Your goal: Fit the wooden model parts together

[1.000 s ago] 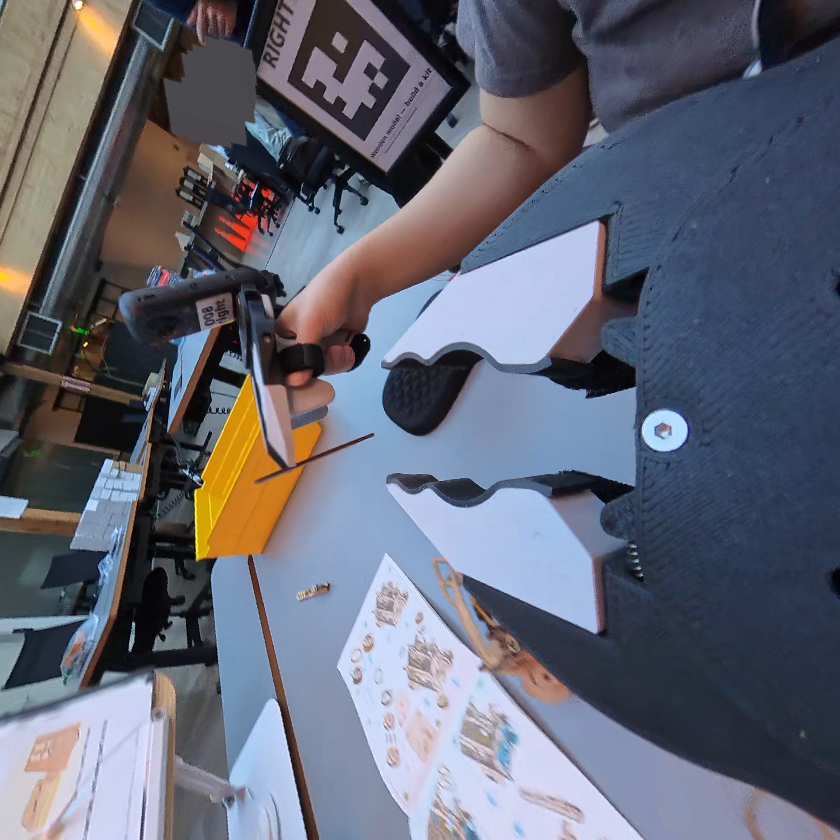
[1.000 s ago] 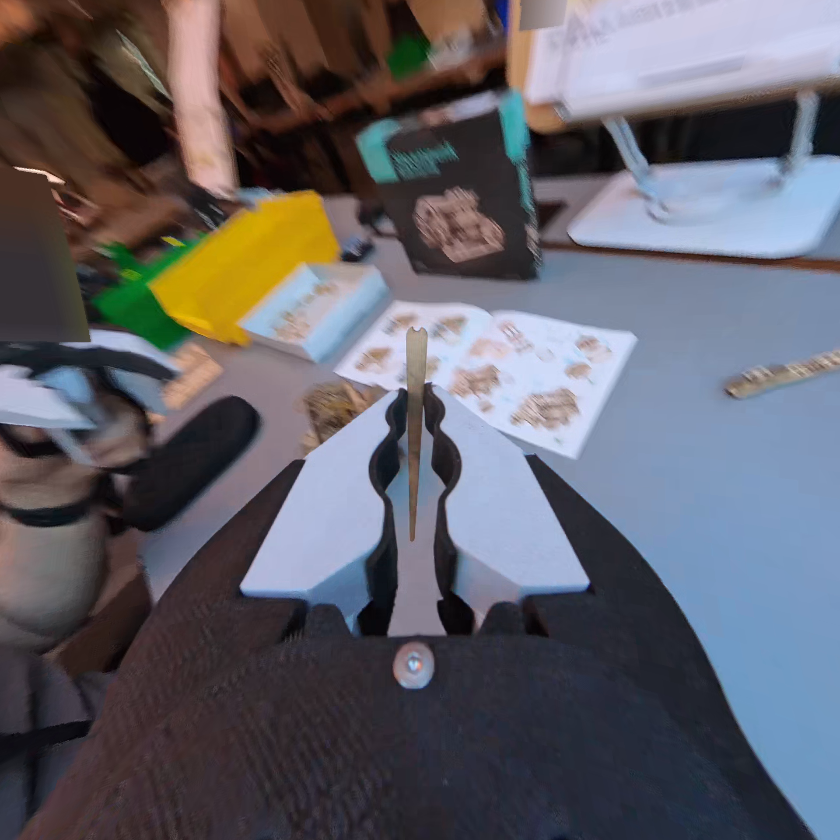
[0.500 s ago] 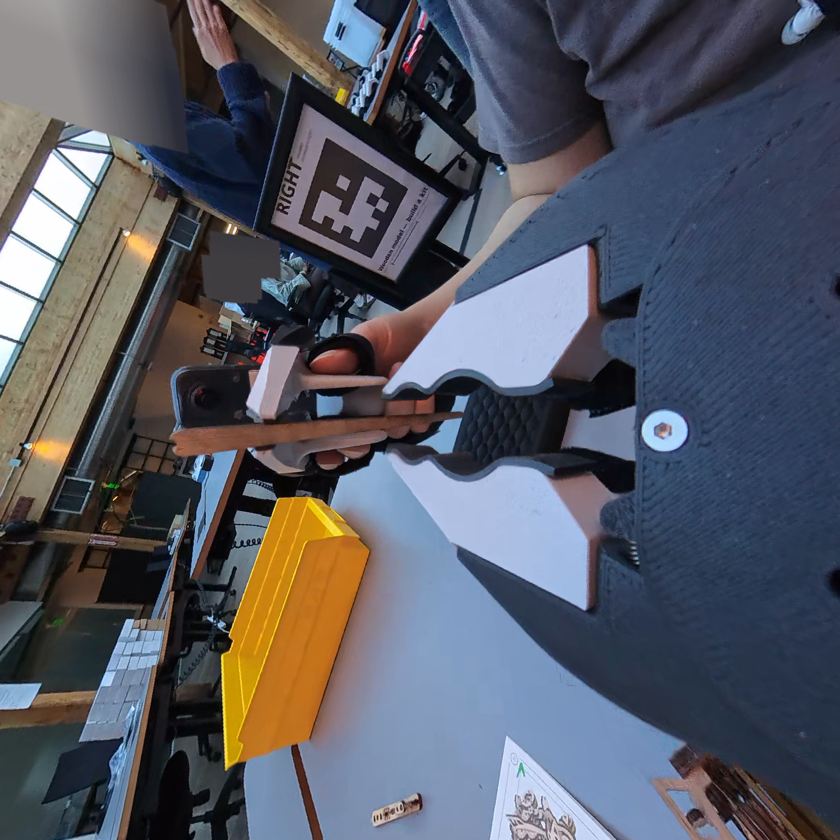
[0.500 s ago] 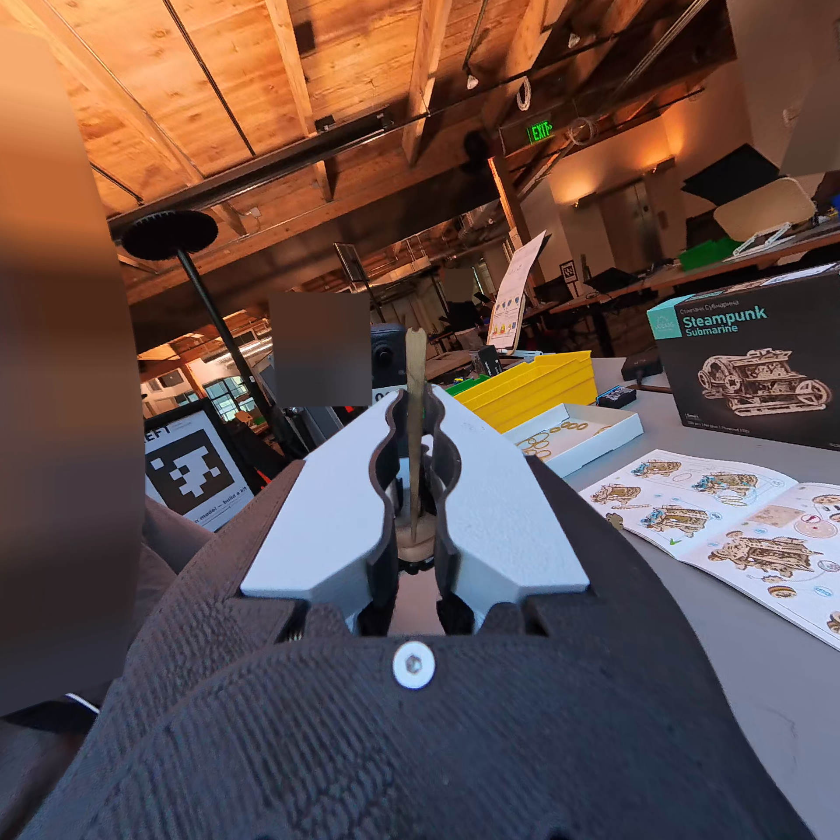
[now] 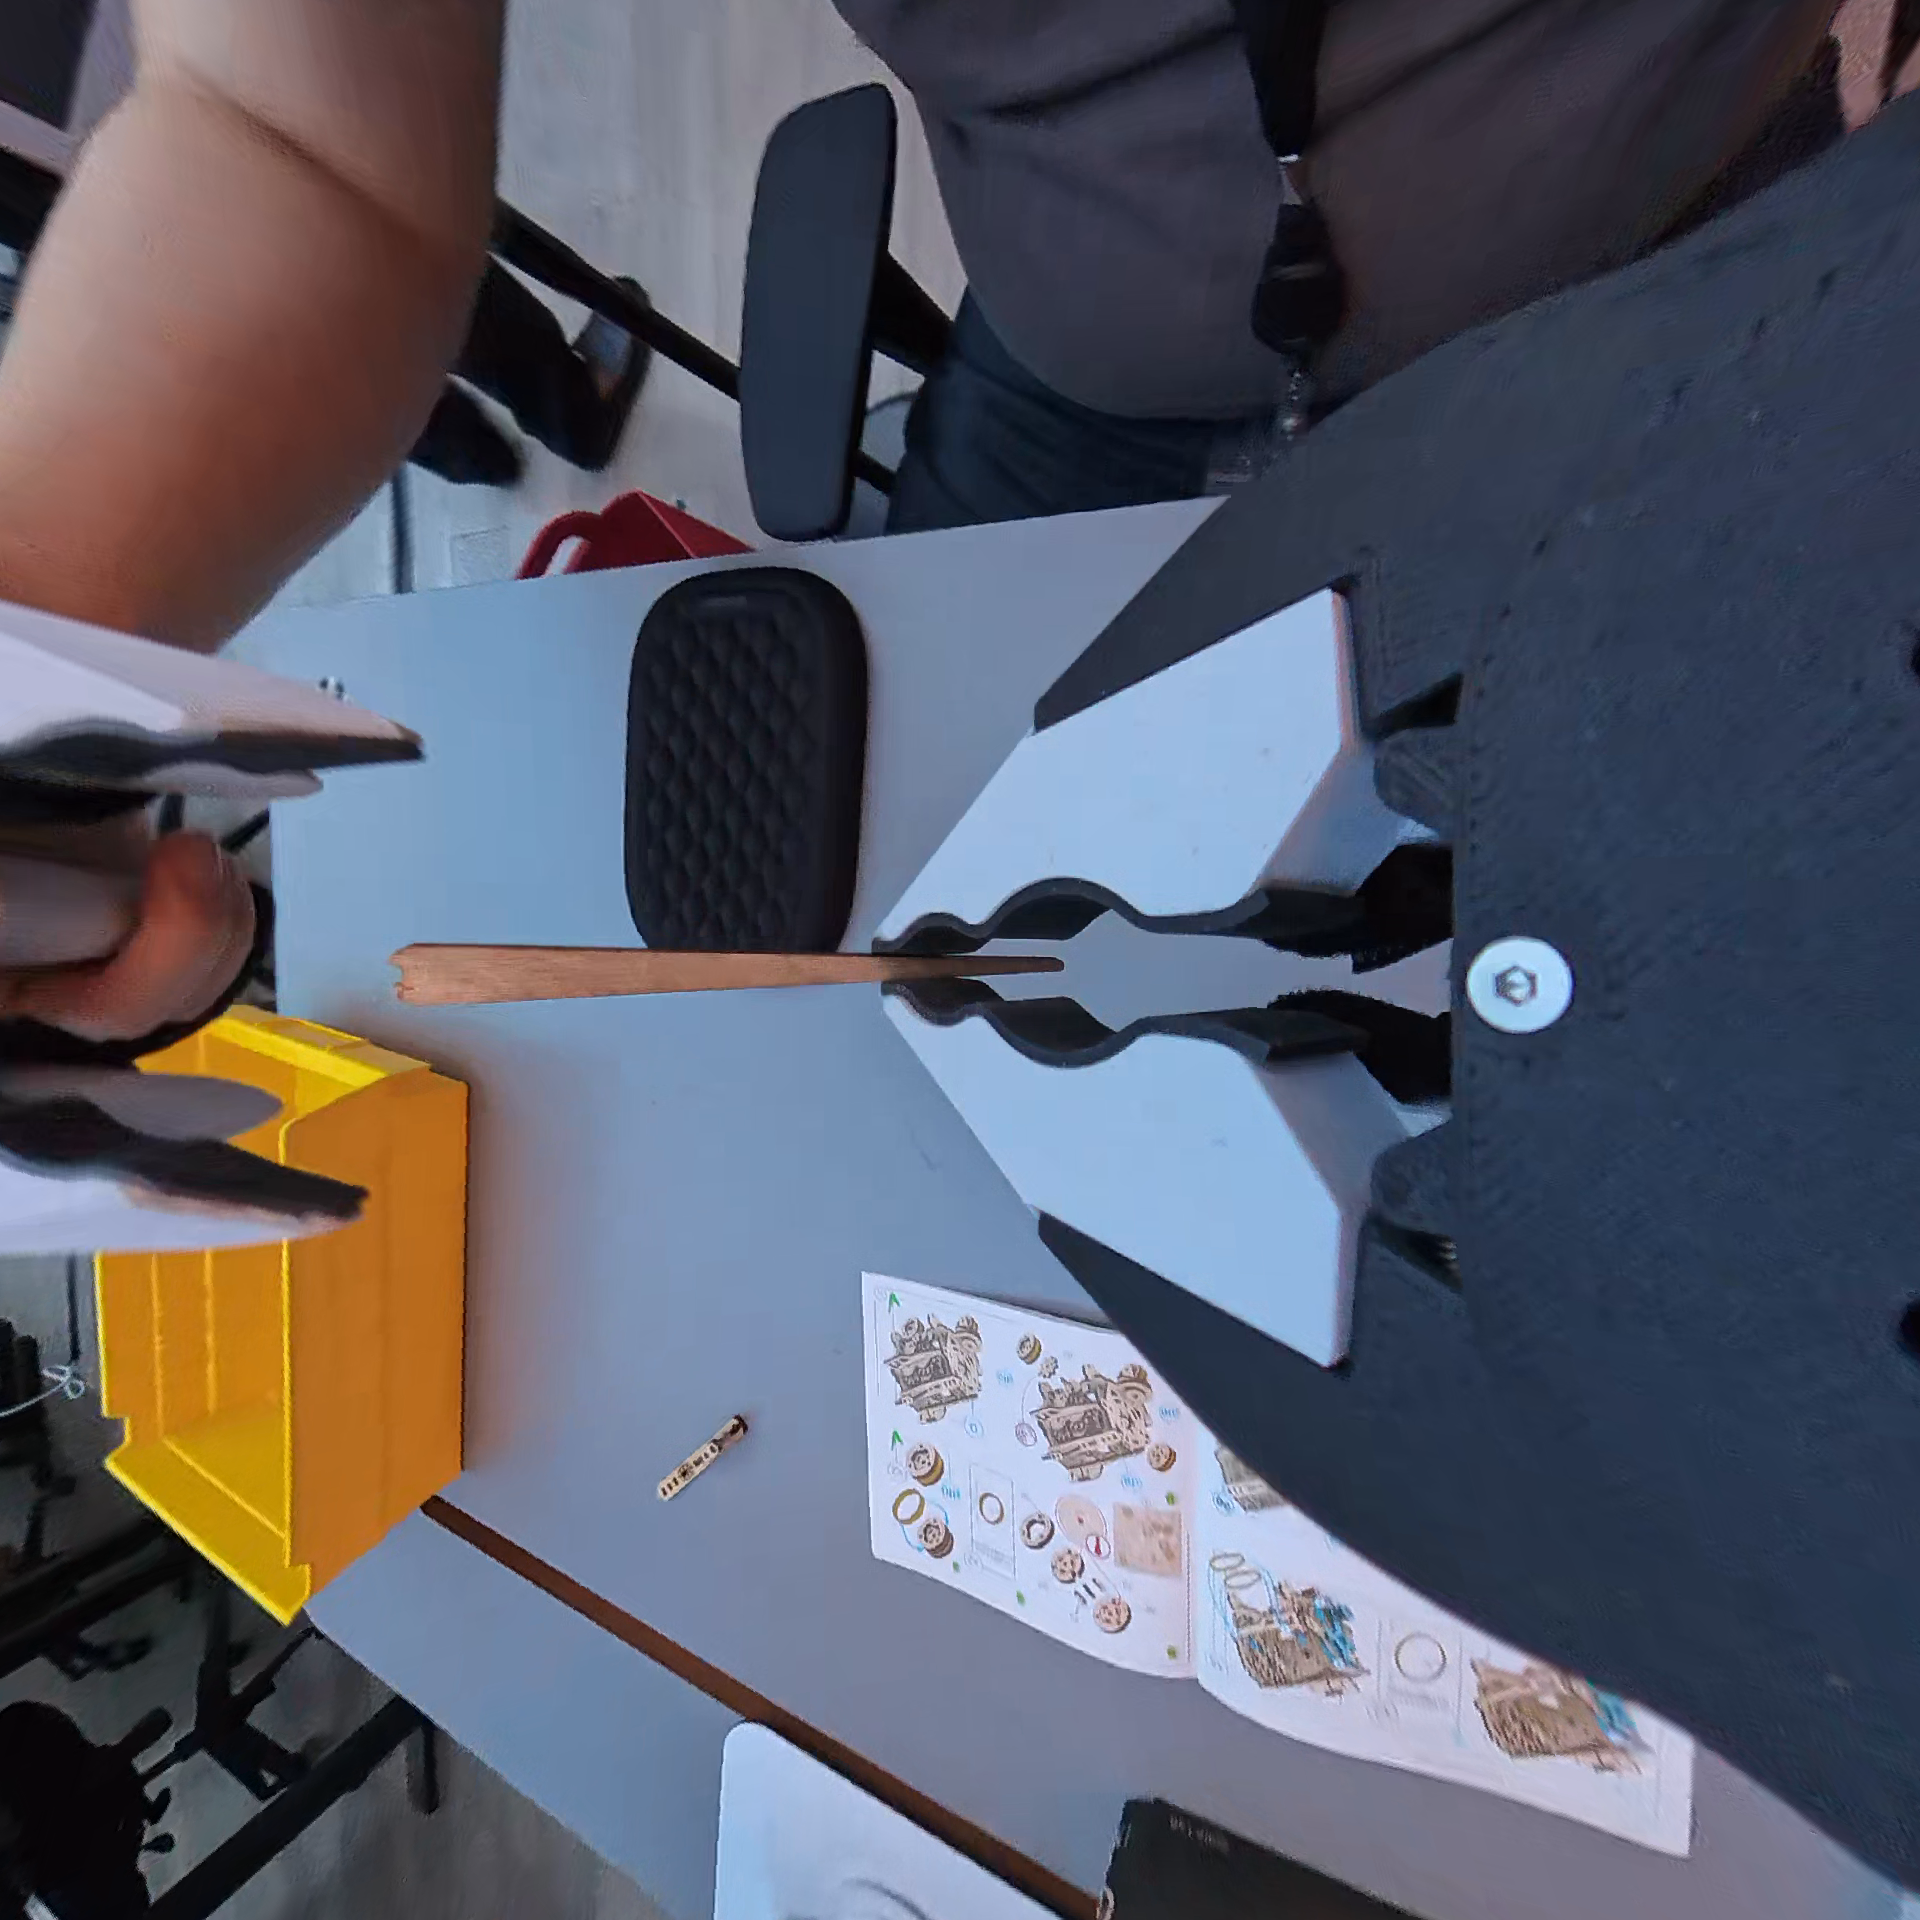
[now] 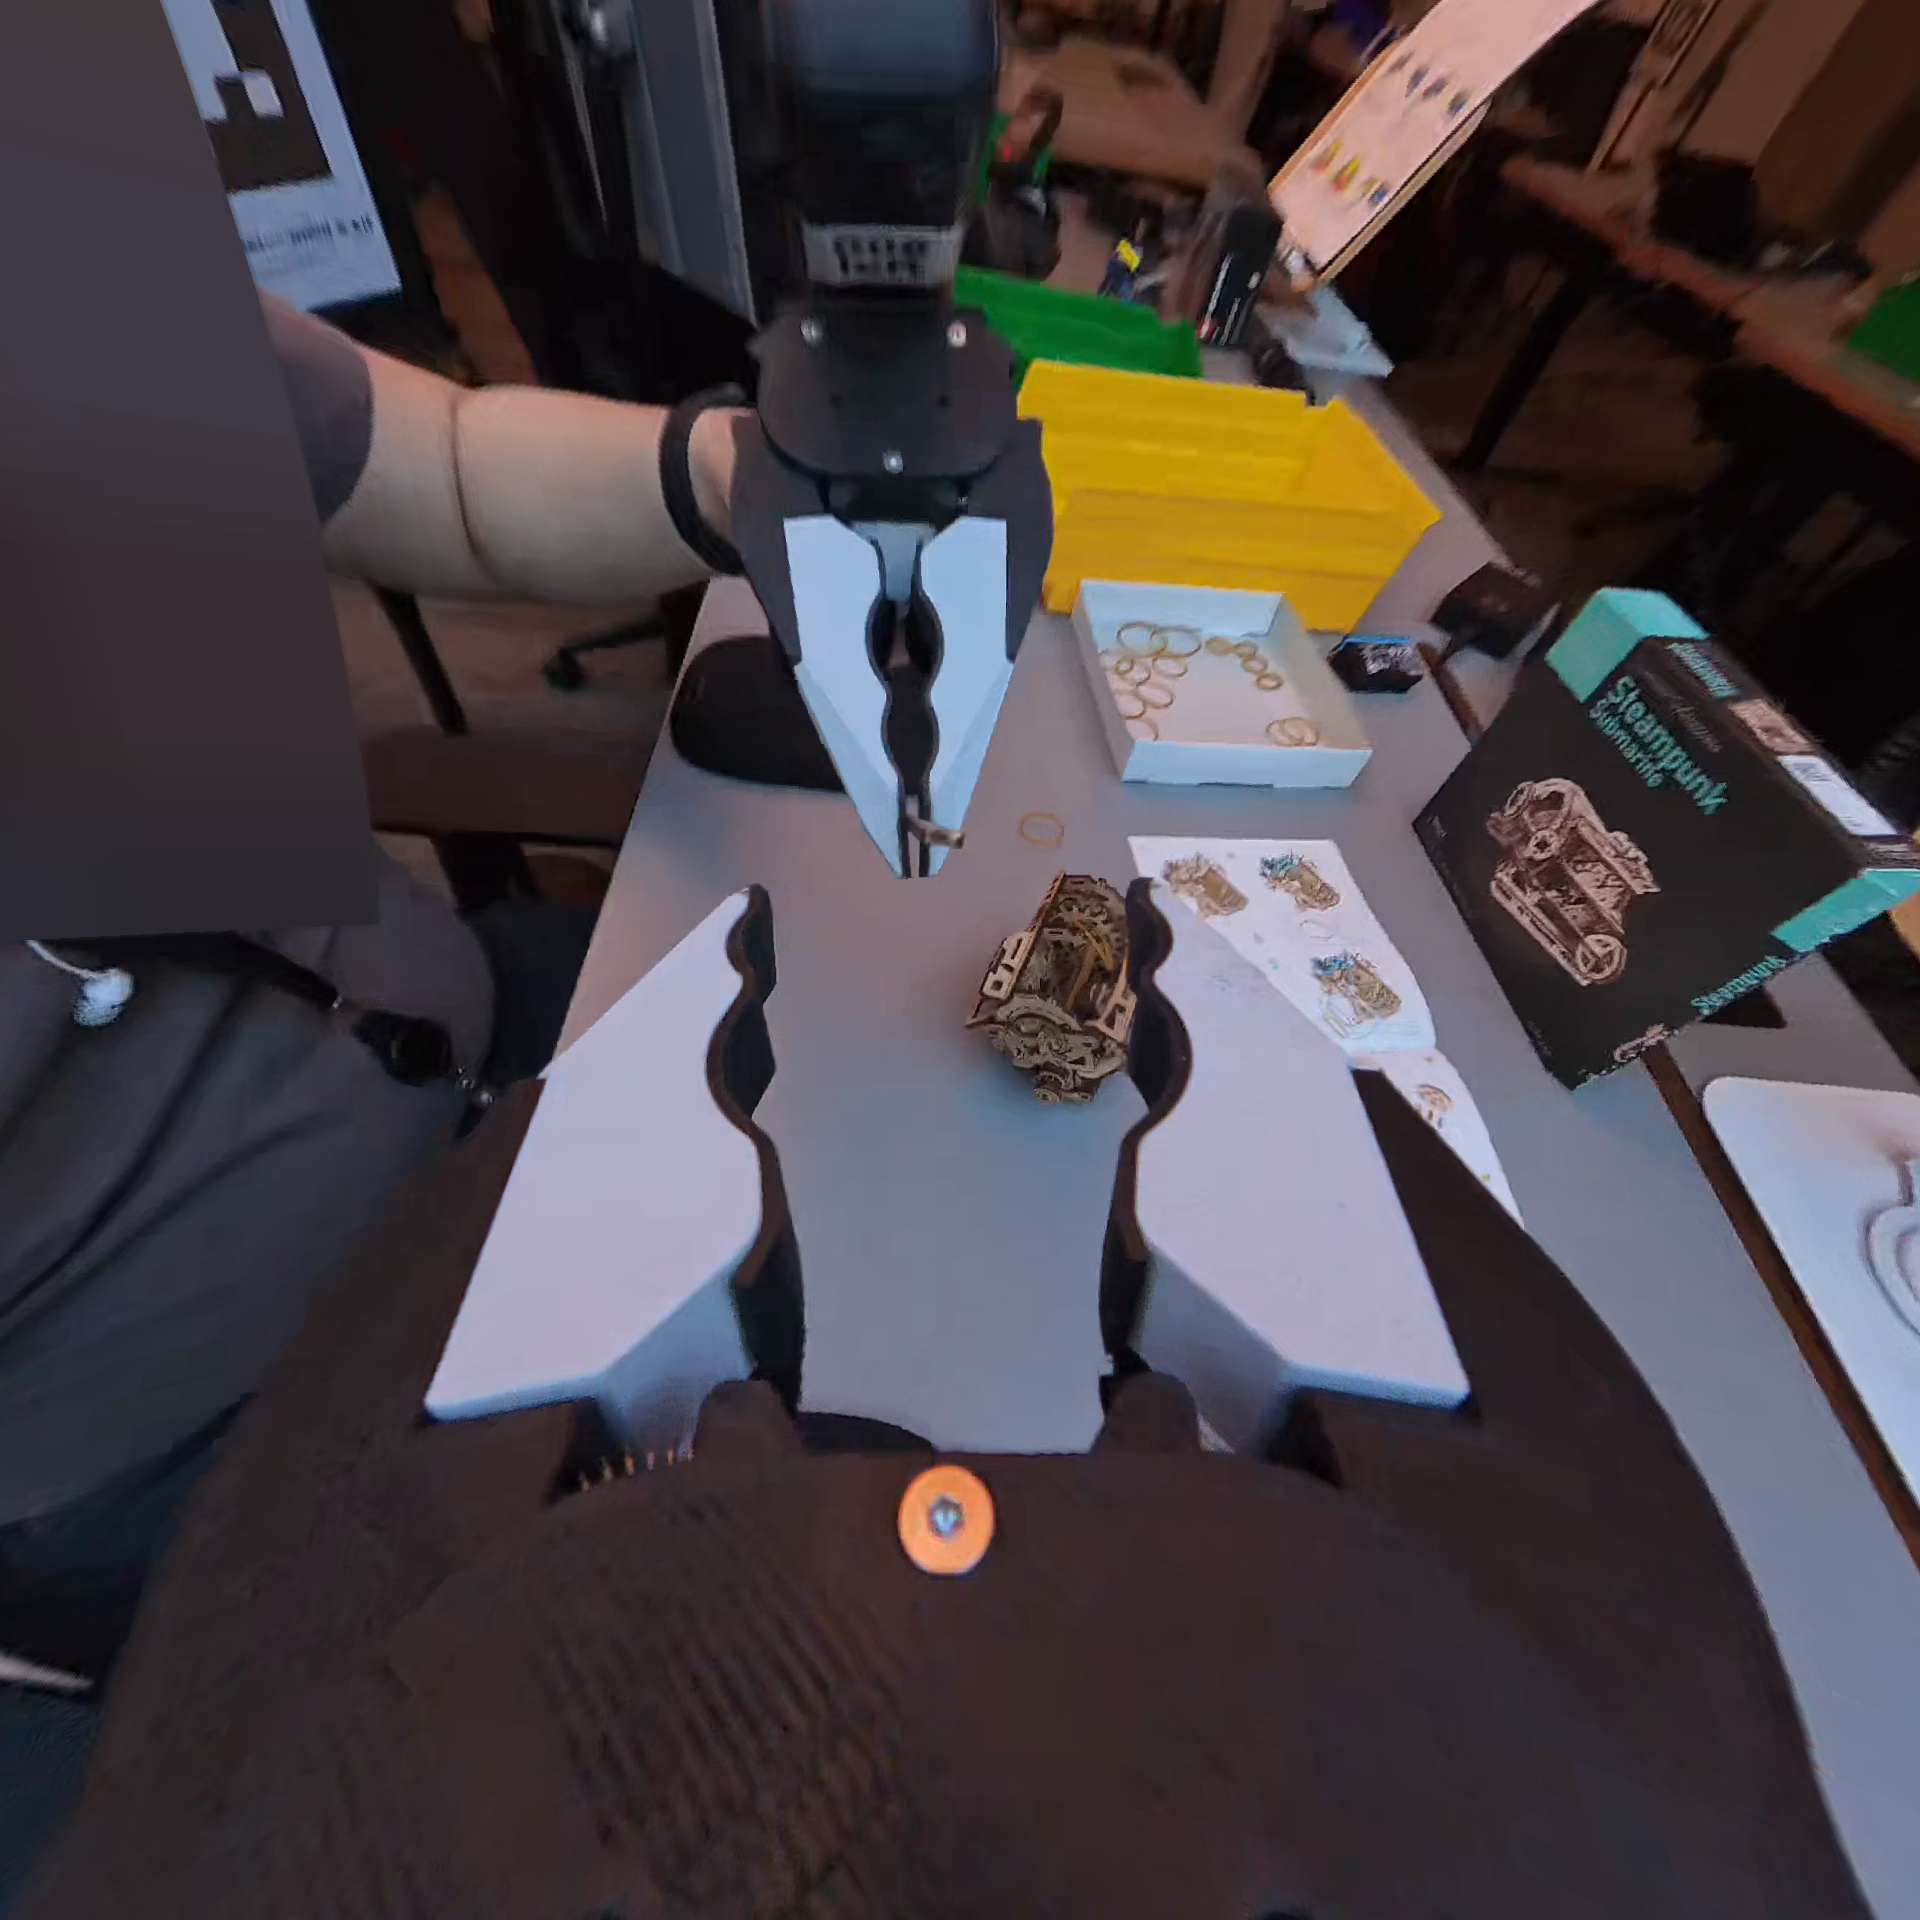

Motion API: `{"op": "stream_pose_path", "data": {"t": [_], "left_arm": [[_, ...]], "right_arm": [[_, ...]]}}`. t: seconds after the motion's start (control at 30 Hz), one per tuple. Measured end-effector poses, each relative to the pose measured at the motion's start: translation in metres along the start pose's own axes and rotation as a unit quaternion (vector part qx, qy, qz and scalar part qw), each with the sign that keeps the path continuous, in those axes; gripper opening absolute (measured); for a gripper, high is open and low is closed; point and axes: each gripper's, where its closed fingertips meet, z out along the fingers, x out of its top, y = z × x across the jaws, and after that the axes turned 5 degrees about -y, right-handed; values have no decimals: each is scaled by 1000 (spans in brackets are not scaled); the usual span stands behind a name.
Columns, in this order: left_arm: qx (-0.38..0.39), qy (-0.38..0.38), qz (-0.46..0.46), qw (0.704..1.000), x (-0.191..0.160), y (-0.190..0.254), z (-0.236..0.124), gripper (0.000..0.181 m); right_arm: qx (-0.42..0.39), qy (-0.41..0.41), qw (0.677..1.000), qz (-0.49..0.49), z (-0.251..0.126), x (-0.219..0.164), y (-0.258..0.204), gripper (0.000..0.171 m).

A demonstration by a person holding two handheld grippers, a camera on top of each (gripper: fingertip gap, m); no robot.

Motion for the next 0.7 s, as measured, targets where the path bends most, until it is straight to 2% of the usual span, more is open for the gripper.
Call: {"op": "stream_pose_path", "data": {"t": [0.07,0.17,0.4,0.7], "left_arm": [[29,-15,23,999,-1,-3,1,2],[45,-25,30,998,-4,-4,4,2],[65,-32,25,997,-9,-6,-1,2],[65,-39,31,997,-11,-5,3,2]], "right_arm": [[14,-45,999,-22,22,-6,1,61],[32,-64,997,-44,45,-12,-5,42],[16,-57,997,-52,60,-9,-6,17],[20,-78,996,-44,67,-15,-8,5]]}}
